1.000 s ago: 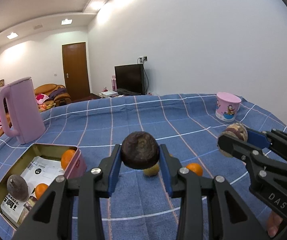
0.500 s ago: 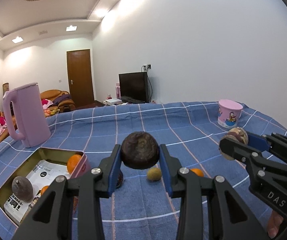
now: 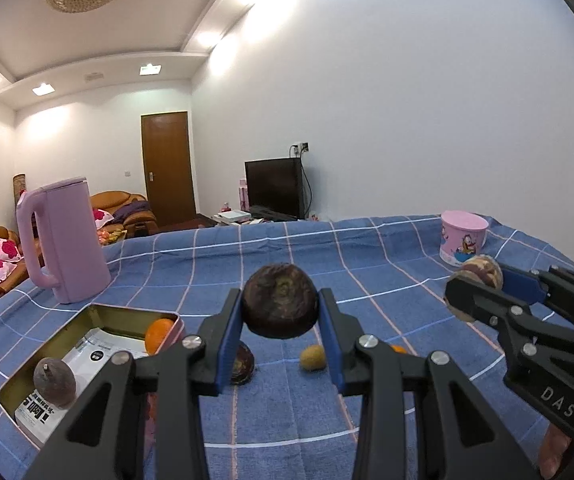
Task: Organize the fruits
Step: 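Carry the brown fruit in the left tool while the right tool carries the cylinder to the tin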
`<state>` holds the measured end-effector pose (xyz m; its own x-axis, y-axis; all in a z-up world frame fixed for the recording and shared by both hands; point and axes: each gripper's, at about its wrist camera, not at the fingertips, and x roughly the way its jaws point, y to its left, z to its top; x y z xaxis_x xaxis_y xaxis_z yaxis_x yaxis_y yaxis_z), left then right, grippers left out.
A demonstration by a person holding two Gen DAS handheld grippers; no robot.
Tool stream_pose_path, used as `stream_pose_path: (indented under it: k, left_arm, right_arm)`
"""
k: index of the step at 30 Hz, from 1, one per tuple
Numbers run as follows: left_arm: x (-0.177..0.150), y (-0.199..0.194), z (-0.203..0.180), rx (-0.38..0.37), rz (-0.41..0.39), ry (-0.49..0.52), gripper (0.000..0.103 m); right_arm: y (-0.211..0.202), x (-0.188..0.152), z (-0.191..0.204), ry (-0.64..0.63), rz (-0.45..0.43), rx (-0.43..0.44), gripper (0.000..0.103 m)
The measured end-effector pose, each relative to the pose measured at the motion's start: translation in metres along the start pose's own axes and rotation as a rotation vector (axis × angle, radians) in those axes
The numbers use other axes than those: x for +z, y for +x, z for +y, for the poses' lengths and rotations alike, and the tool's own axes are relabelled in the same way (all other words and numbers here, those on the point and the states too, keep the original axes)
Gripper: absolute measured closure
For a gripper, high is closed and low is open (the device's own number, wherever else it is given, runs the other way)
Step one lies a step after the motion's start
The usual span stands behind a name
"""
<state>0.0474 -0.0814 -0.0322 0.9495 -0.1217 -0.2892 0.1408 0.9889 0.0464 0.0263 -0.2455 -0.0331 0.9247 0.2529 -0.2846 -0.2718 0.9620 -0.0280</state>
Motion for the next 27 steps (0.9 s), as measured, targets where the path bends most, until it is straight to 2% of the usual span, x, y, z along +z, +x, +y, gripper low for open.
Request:
stream_pose_path:
  k: [13,27]
  left_arm:
    - [-0.001,0.002,0.004,0.011,0.041,0.010,0.064]
    - [-0.002,0.002,0.043,0.075,0.084,-0.020,0.064]
  right_arm:
    - [0.007,0.001,0.005,-0.019,0.029,0.002,0.070]
    - [0.034,0.009,0.042,-0.077,0.068,0.066,0.070]
